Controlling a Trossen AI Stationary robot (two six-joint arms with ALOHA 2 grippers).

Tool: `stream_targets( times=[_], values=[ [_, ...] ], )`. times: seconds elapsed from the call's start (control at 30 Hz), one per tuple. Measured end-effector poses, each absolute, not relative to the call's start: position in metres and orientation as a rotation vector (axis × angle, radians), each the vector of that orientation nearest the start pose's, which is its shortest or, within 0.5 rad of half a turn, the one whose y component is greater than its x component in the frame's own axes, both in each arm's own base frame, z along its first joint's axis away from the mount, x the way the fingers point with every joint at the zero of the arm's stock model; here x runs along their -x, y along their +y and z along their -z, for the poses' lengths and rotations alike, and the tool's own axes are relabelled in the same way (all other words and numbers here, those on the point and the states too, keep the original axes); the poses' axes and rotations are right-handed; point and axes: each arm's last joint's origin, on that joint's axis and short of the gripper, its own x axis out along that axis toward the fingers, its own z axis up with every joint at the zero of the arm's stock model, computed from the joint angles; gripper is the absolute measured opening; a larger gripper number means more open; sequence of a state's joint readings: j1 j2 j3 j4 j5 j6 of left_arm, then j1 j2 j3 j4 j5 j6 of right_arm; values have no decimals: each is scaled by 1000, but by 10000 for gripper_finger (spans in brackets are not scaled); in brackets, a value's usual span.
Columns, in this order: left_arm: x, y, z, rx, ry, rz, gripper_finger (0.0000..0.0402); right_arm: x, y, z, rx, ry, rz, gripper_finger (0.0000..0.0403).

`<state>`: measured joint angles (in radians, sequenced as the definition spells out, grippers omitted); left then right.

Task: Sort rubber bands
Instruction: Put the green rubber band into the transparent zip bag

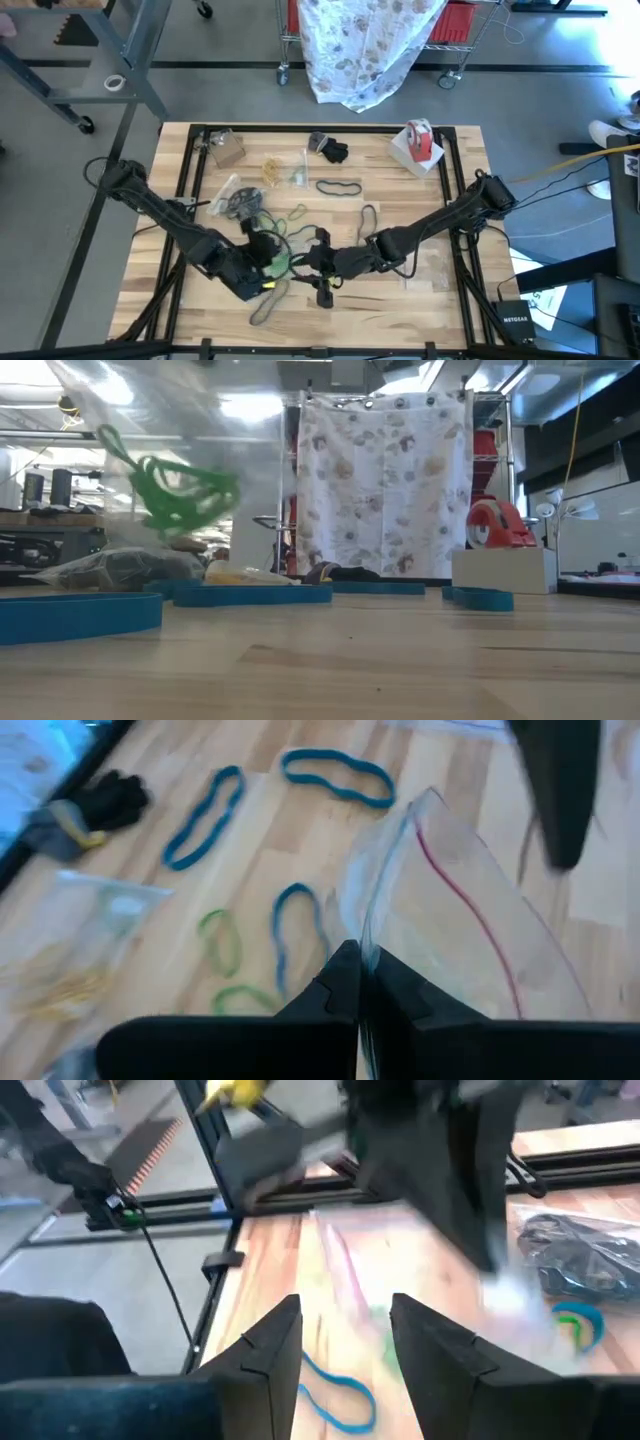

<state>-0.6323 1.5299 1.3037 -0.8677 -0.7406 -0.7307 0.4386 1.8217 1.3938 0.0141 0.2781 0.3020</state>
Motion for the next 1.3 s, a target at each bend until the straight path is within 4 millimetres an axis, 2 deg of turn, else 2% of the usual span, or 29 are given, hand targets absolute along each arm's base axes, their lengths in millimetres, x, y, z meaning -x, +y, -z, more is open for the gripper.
stream_targets(
  times=[0.3,0.4,0.53,0.7,0.97,1.13,1.3],
  values=[
    [-195,-138,-321,-7,827,-454,0,-385,161,-276,-73,407,146,149],
    [-181,-131,-323,-19,862,-493,0,-389,152,-274,-25,399,242,149],
    [-172,-130,-312,-52,901,-523,0,-400,127,-261,-1,452,311,149],
    [-165,-133,-289,-98,976,-499,0,-418,89,-234,-12,585,261,149],
    [-159,-146,-265,23,986,-460,0,-439,25,-188,63,762,74,149],
    [-158,-153,-263,59,961,-424,0,-445,0,-150,75,865,11,149],
    [-159,-154,-264,119,942,-442,0,-447,-11,-119,49,932,-22,145]
  ],
)
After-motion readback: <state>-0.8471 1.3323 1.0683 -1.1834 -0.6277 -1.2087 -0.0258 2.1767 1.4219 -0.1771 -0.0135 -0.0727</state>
